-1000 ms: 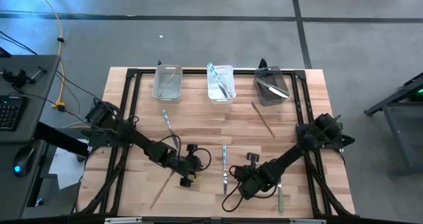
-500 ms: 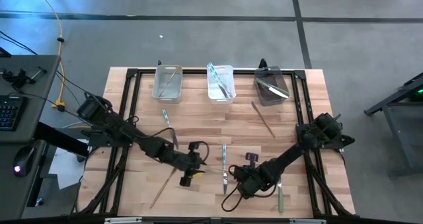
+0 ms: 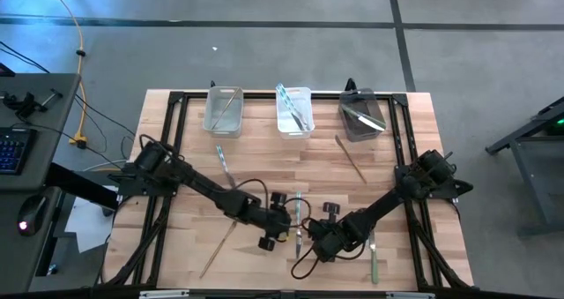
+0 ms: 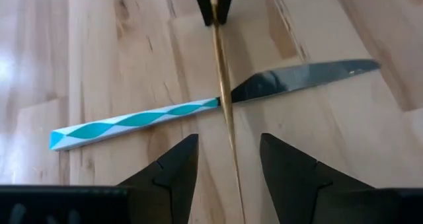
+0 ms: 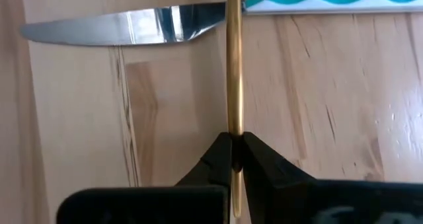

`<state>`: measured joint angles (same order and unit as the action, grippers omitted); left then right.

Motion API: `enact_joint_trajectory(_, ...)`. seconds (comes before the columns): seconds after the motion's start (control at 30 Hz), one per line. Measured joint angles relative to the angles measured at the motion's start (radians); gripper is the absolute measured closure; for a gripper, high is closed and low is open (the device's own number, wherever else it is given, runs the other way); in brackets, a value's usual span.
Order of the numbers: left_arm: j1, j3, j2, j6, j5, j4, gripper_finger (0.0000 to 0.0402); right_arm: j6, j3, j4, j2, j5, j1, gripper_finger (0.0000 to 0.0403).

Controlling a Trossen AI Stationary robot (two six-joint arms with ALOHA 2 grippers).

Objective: Sort silverware by color (type)
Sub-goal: Put the bottom right gold table knife into the gray bin

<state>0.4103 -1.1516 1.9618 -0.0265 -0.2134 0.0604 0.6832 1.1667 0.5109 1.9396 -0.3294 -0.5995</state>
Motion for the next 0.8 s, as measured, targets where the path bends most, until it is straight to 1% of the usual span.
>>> enact_joint_trajectory(0.13,0.002,-0.047,0.048,0.005,0.002,0.051,0.0247,-0.008,-0.001,-0.017,0.001,-0.003,0.002,0.0403)
enact_joint_trajectory(0.3,0.001,-0.052,0.06,-0.003,-0.014,0.065,0.0251,-0.011,-0.001,-0.029,0.002,-0.002,0.006,0.0403)
enact_joint_trajectory(0.43,-0.003,-0.052,0.059,-0.012,-0.058,0.093,0.0273,-0.015,-0.001,-0.039,0.002,-0.002,0.008,0.0403)
enact_joint_trajectory(0.6,-0.013,-0.054,0.071,0.0,-0.042,0.105,0.0303,-0.022,-0.001,-0.056,0.002,-0.002,0.008,0.0403)
enact_joint_trajectory(0.8,-0.016,-0.056,0.086,0.041,-0.031,0.099,0.0325,-0.034,-0.001,-0.059,0.002,-0.002,0.008,0.0403)
